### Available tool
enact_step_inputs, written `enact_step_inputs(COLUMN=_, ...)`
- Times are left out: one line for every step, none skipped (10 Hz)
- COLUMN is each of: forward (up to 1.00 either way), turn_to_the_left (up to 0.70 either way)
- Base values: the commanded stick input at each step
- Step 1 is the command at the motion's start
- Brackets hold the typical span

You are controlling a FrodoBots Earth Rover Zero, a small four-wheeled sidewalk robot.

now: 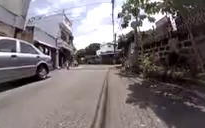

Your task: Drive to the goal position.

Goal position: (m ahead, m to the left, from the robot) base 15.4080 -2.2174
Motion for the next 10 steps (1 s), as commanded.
enact_step_inputs(forward=0.7, turn_to_the_left=0.0)
enact_step_inputs(forward=0.7, turn_to_the_left=0.0)
enact_step_inputs(forward=0.7, turn_to_the_left=0.0)
enact_step_inputs(forward=0.7, turn_to_the_left=0.0)
enact_step_inputs(forward=0.7, turn_to_the_left=0.0)
enact_step_inputs(forward=0.7, turn_to_the_left=0.0)
enact_step_inputs(forward=0.7, turn_to_the_left=0.0)
enact_step_inputs(forward=0.7, turn_to_the_left=0.0)
enact_step_inputs(forward=0.7, turn_to_the_left=0.0)
enact_step_inputs(forward=0.7, turn_to_the_left=0.0)
